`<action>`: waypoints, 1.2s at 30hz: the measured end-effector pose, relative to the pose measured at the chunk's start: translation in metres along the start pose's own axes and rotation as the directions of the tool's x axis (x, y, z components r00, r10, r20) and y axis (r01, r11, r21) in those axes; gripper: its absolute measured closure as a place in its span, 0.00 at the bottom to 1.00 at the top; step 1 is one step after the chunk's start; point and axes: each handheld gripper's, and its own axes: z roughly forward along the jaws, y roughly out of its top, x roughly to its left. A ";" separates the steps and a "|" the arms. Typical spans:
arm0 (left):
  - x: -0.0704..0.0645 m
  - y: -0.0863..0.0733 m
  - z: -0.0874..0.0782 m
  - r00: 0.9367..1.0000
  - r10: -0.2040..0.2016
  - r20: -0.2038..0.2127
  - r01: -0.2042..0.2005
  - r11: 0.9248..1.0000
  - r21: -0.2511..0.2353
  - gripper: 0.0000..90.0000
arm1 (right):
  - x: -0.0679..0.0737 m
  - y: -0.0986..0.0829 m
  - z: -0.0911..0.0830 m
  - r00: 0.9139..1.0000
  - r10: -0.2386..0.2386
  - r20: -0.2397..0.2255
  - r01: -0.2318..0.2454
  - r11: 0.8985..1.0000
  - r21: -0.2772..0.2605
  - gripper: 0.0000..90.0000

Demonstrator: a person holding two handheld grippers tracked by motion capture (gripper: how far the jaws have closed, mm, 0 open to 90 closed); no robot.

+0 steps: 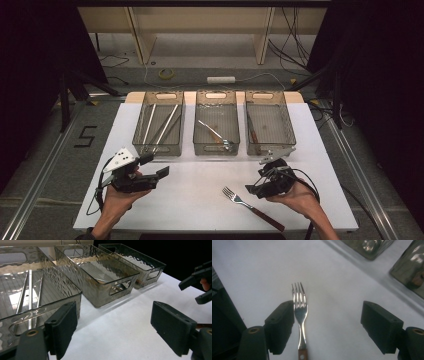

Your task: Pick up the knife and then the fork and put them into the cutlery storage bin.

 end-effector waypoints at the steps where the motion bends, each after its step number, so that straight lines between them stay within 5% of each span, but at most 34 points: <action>1: 0.000 0.000 0.000 1.000 -0.001 0.001 0.001 1.000 0.000 0.23 | 0.001 -0.001 0.001 1.000 -0.004 -0.005 0.004 1.000 0.008 0.32; 11: 0.000 0.000 0.000 1.000 0.001 -0.001 -0.001 1.000 0.000 0.23 | 0.012 -0.015 0.003 0.999 -0.051 -0.010 0.052 0.992 0.111 0.41; 22: 0.000 0.000 0.000 1.000 0.001 -0.001 -0.001 1.000 0.002 0.23 | 0.019 -0.029 0.009 0.997 -0.082 -0.013 0.083 0.970 0.230 0.52; 36: 0.000 0.000 0.000 1.000 0.001 0.000 -0.001 1.000 0.001 0.23 | 0.027 -0.040 0.018 0.992 -0.128 -0.017 0.127 0.944 0.304 0.66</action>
